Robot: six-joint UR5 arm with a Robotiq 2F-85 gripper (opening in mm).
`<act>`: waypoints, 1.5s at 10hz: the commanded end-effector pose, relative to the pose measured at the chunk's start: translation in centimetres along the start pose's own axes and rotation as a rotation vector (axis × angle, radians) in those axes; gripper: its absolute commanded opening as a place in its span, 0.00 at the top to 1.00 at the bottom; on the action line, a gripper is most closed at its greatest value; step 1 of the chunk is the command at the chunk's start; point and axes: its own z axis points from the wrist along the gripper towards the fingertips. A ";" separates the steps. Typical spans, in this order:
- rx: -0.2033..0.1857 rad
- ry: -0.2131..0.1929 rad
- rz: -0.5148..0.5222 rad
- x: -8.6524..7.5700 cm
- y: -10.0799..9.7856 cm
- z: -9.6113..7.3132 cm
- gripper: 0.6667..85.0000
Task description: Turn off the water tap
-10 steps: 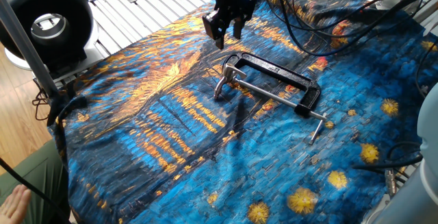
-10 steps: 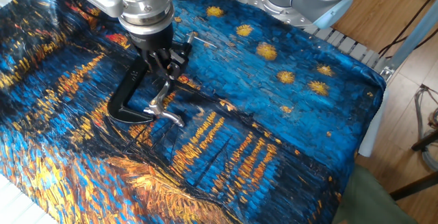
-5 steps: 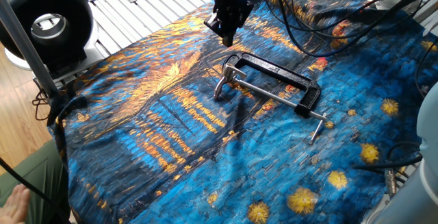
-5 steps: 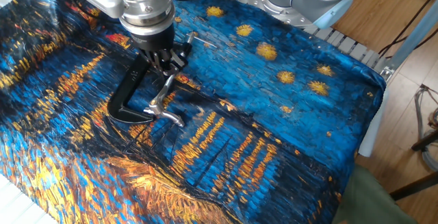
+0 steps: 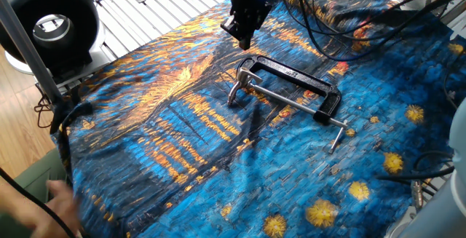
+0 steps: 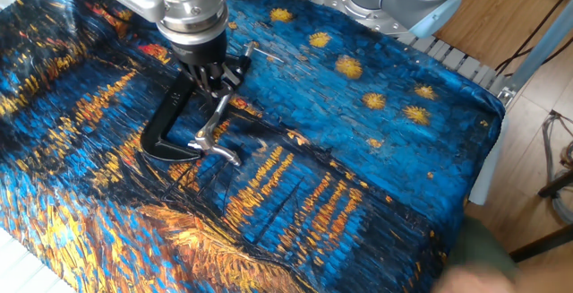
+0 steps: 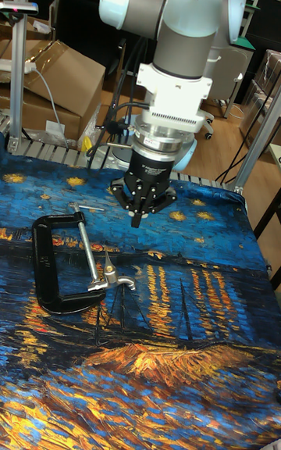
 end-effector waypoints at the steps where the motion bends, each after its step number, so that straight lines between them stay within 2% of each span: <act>1: -0.026 -0.055 -0.062 0.2 -0.9 1.3 0.99; 2: -0.041 -0.092 -0.090 0.1 -1.3 2.3 0.99; 3: -0.049 -0.106 -0.102 0.3 -1.6 2.9 0.99; 5: -0.032 -0.112 -0.130 1.0 -2.7 4.1 0.99; 6: -0.053 -0.119 -0.127 1.5 -2.5 4.9 0.99; 8: -0.068 -0.105 -0.127 2.3 -2.5 5.4 0.99; 10: -0.085 -0.106 -0.119 2.3 -2.1 5.8 0.99; 12: -0.083 -0.102 -0.118 2.4 -2.2 5.8 0.99; 14: -0.100 -0.099 -0.114 2.4 -1.7 5.5 0.99; 15: -0.096 -0.083 -0.111 2.7 -1.8 5.3 0.99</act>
